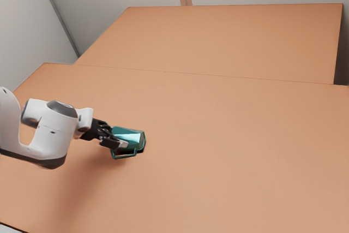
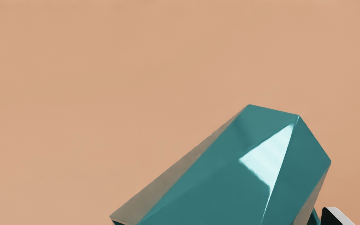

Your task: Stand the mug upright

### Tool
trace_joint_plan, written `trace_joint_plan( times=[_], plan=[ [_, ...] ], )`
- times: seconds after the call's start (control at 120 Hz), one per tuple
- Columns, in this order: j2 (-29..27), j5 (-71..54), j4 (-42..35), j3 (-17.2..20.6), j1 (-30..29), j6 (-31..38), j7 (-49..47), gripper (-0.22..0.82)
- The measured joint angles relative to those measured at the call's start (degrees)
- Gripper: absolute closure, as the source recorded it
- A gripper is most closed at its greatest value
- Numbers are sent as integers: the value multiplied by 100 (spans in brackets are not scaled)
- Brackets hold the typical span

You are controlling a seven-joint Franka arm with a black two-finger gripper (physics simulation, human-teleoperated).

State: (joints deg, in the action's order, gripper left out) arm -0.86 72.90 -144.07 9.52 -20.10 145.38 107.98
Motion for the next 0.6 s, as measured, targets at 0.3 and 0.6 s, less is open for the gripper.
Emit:
trace_joint_plan(
  times=[0.3,0.6],
  plan=[
    [-46,506,-15,131,131,-1,560,25],
    [-167,637,12,255,-20,-4,897,55]
  ],
)
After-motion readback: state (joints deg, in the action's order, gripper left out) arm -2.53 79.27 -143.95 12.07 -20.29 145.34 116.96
